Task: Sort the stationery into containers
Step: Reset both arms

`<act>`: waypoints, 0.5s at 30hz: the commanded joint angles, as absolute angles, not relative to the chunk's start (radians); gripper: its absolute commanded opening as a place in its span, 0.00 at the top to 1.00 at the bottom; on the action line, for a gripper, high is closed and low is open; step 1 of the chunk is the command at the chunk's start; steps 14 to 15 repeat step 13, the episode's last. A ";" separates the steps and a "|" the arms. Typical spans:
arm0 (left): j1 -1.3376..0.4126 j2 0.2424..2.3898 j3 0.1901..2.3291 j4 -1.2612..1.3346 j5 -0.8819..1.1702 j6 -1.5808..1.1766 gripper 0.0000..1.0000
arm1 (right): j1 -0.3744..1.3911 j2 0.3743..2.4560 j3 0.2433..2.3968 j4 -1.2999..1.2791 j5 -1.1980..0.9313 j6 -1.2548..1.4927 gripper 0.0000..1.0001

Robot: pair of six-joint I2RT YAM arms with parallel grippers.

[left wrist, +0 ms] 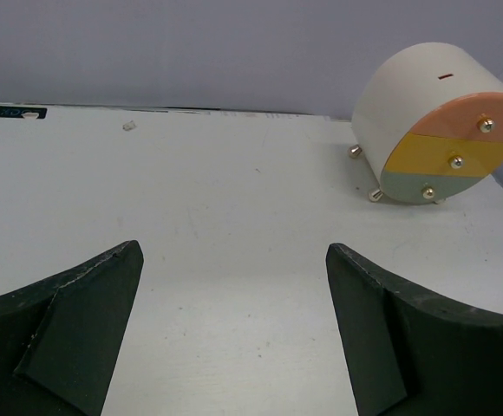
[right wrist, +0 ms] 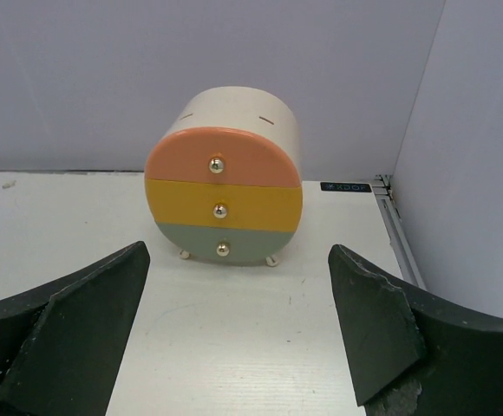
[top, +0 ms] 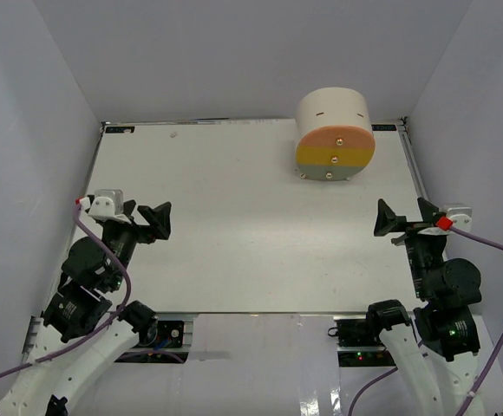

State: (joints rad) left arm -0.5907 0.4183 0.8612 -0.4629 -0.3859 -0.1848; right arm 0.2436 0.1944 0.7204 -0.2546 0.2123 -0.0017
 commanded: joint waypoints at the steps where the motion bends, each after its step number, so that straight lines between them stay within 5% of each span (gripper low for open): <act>1: -0.584 0.362 0.816 -0.520 -0.452 -0.209 0.02 | 0.278 0.184 0.710 -0.212 0.244 -0.051 0.10; 15: -0.584 0.351 0.787 -0.491 -0.489 -0.209 0.02 | 0.298 0.170 0.681 -0.190 0.239 -0.057 0.10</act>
